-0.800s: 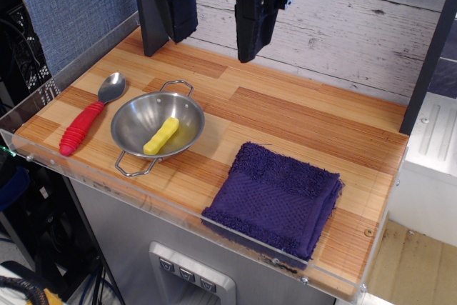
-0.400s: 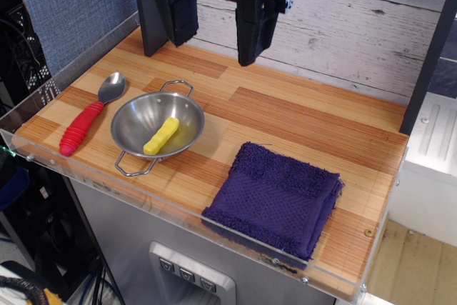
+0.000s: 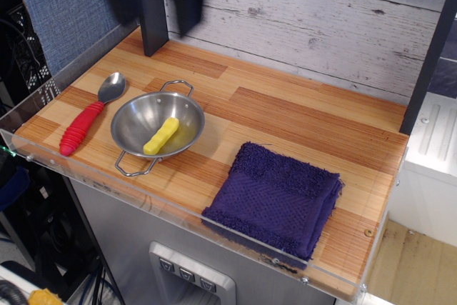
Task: Move the red spoon behind the purple cloth.
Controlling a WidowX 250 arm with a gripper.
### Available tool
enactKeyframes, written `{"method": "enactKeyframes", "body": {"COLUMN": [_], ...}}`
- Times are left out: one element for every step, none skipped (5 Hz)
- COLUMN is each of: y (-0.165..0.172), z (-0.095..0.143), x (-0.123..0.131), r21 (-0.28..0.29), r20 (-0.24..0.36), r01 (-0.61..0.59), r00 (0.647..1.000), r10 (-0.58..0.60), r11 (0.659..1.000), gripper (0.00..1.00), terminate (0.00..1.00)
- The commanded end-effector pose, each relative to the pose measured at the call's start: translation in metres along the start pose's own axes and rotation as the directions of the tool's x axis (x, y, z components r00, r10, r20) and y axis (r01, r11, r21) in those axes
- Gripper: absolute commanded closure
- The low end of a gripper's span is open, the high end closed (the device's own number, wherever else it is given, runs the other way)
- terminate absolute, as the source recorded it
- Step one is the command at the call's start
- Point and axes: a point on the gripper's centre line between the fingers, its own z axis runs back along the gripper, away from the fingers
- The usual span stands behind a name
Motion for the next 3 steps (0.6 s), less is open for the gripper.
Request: {"method": "enactKeyframes", "body": {"y": [0.100, 0.133, 0.158], "z": [-0.008, -0.027, -0.045], "x": [-0.003, -0.007, -0.012], "r21": [0.046, 0.139, 0.181], "r20": [0.026, -0.015, -0.035], "r01": [-0.115, -0.141, -0.175], "r00": [0.993, 0.989, 0.982], "r10": [0.114, 0.145, 0.184], "r11": [0.992, 0.980, 0.968], "gripper": [0.00, 0.00, 0.00], "terminate": [0.00, 0.00, 0.00]}}
